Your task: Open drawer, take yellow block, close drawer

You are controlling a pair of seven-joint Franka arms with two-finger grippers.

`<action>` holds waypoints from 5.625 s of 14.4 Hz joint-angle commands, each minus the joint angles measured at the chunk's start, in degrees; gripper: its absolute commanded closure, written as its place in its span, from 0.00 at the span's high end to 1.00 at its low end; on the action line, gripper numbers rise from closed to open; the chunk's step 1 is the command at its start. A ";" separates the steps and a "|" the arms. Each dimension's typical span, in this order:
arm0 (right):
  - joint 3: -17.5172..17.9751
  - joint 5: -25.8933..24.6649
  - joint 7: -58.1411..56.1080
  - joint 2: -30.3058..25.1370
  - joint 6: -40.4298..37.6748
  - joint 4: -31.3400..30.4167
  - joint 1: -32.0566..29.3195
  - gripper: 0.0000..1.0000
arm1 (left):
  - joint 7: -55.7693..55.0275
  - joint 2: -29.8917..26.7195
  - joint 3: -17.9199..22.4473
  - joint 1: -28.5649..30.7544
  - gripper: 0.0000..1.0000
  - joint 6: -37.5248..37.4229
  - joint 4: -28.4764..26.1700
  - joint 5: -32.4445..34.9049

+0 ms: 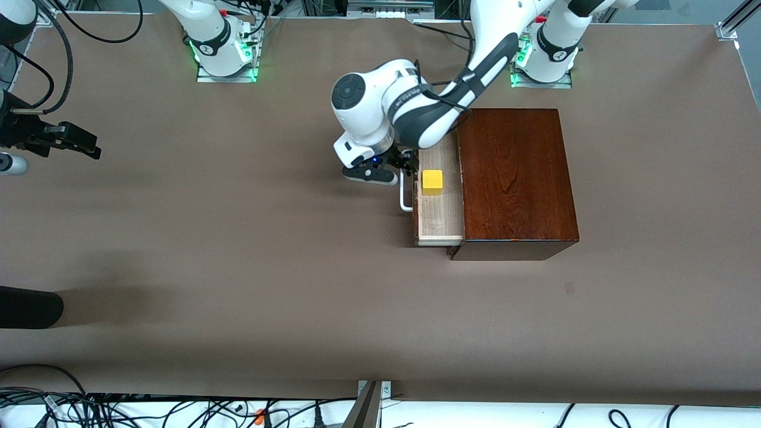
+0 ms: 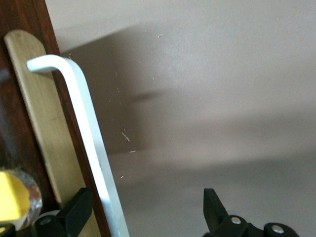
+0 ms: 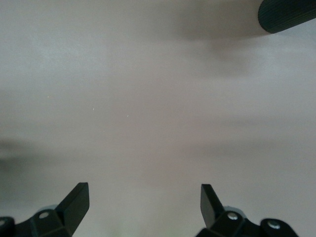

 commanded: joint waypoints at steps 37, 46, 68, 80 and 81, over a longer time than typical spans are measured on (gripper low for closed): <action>23.22 -10.75 158.53 34.92 16.74 28.67 41.78 1.00 | 52.66 -41.84 24.09 27.76 1.00 -6.45 -17.32 -22.09; 18.91 -13.58 160.78 42.84 23.59 30.54 45.93 1.00 | 52.83 -40.70 23.38 27.76 1.00 -6.80 -15.38 -22.00; 16.19 -15.60 156.19 47.95 30.37 30.62 46.81 0.00 | 54.94 -40.87 23.38 28.38 1.00 -9.44 -13.98 -22.09; 18.03 -4.36 124.46 35.30 4.37 36.07 36.37 0.00 | 54.68 -41.14 24.08 28.55 1.00 -16.29 -10.38 -22.09; 17.95 -3.92 116.89 34.25 2.09 35.81 34.61 0.00 | 54.85 -41.14 24.17 28.73 1.00 -17.34 -10.20 -22.09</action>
